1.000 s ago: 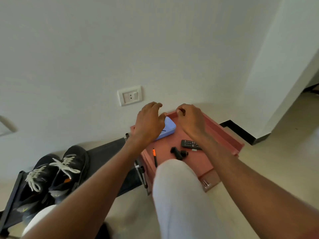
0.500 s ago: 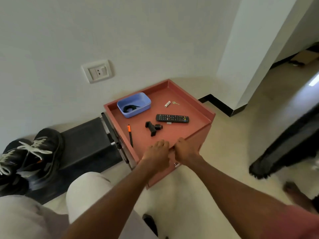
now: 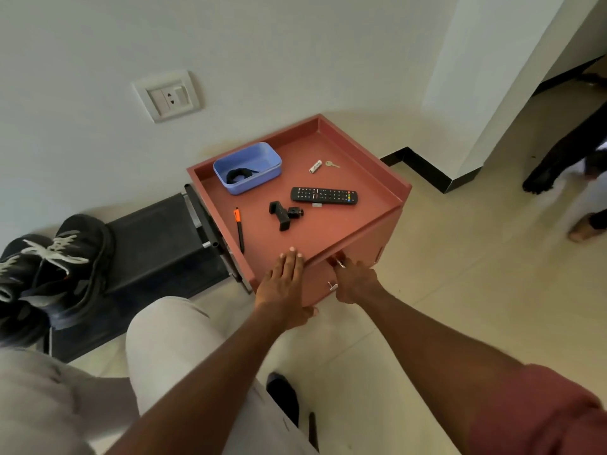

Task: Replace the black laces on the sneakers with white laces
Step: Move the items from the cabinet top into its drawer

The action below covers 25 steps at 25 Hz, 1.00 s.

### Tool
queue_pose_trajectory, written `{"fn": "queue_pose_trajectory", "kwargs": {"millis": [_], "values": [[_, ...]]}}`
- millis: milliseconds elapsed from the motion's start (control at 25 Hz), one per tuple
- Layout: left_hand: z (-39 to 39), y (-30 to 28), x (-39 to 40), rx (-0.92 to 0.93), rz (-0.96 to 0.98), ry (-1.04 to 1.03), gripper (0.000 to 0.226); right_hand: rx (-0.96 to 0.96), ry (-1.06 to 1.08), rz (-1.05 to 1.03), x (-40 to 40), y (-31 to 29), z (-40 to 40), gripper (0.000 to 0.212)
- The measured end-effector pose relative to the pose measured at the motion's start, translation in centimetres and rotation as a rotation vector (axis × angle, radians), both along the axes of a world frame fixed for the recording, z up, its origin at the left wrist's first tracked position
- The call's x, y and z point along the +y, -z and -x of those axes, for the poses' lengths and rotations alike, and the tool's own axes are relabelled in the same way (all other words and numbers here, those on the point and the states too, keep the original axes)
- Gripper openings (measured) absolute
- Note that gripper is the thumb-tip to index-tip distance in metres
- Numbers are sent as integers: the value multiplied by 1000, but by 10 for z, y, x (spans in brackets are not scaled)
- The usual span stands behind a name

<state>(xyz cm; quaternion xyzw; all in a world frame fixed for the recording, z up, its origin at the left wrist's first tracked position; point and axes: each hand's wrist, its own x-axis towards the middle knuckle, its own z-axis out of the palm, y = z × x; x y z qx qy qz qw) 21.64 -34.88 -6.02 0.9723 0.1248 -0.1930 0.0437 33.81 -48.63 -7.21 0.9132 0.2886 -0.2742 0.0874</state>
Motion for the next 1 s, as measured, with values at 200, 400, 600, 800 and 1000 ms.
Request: {"fn": "queue_pose_trajectory", "kwargs": {"millis": [200, 400, 600, 800, 1000], "values": [[-3, -6, 1, 54, 18, -3, 125, 0, -26, -12, -11, 1, -4, 62], [-8, -20, -14, 128, 62, -58, 118, -37, -12, -45, -49, 3, 19, 55], [0, -17, -54, 176, 123, 79, 109, -412, -108, -357, -69, -12, 34, 52], [7, -11, -73, 357, 148, 190, 108, -209, -260, -168, -93, -2, 39, 61], [-6, -31, -66, 168, 123, 252, 84, -358, -207, -315, -86, -17, 23, 28]]}}
